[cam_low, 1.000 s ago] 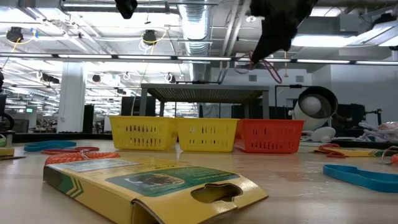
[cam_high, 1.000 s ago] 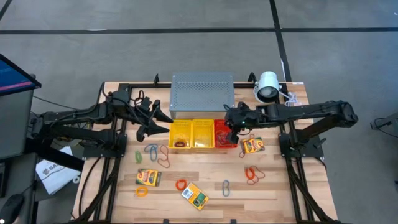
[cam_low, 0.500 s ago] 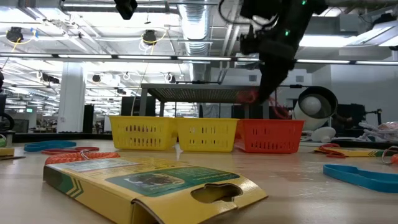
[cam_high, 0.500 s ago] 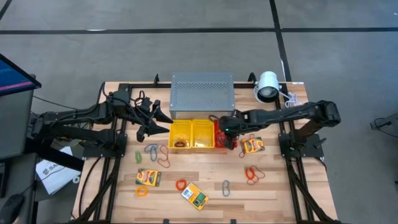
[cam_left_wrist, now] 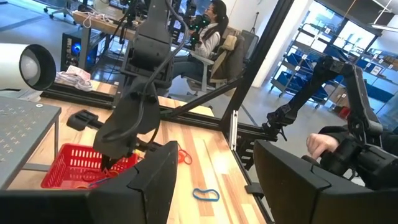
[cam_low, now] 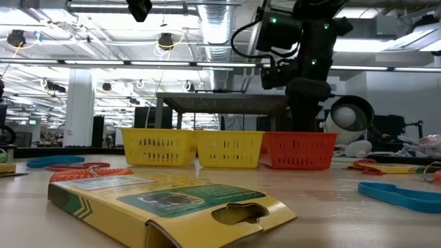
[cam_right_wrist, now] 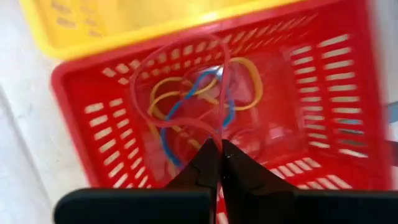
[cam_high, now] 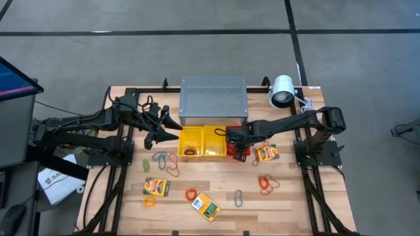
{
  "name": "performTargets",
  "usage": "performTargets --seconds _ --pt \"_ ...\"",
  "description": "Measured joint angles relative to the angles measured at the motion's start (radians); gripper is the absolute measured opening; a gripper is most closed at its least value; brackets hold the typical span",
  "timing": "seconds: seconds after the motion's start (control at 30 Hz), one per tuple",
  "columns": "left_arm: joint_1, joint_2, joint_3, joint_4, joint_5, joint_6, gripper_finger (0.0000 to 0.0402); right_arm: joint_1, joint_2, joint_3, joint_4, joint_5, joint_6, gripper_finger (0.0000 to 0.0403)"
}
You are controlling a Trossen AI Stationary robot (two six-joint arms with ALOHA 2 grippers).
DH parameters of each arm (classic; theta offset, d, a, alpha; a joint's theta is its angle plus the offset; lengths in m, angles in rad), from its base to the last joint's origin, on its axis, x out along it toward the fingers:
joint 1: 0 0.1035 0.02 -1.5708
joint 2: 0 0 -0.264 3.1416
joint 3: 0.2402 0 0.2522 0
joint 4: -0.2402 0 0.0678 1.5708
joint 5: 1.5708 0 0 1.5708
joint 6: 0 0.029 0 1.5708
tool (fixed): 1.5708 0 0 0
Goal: Pick & Place Office Desk Supplies
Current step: Put the red rubber band into the red bin, then put the orange spring keychain into the left yellow bin
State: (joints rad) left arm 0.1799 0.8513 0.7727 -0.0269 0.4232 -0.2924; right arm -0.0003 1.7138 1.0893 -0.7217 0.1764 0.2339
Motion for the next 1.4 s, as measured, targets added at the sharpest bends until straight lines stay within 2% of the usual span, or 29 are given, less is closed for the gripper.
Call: performTargets --seconds 0.27,0.6,0.97,1.17,1.4 --pt "0.000 0.000 0.000 0.000 0.000 0.000 0.0205 -0.021 0.009 0.000 0.000 -0.051 -0.005 0.0024" --pt "0.000 0.000 0.000 0.000 0.000 0.000 0.0204 -0.046 0.008 0.000 0.000 -0.053 -0.002 0.0089" --pt "0.000 0.000 0.000 0.000 0.000 0.014 0.0204 -0.055 0.001 0.000 0.035 -0.048 -0.013 0.0179" --pt "0.000 0.000 0.000 -0.004 0.000 0.025 0.0204 -0.052 -0.089 -0.001 0.090 -0.046 -0.032 0.0200" --pt "0.000 -0.001 0.000 -0.065 0.001 0.027 0.0204 -0.023 -0.275 -0.001 0.156 -0.044 -0.033 0.0197"
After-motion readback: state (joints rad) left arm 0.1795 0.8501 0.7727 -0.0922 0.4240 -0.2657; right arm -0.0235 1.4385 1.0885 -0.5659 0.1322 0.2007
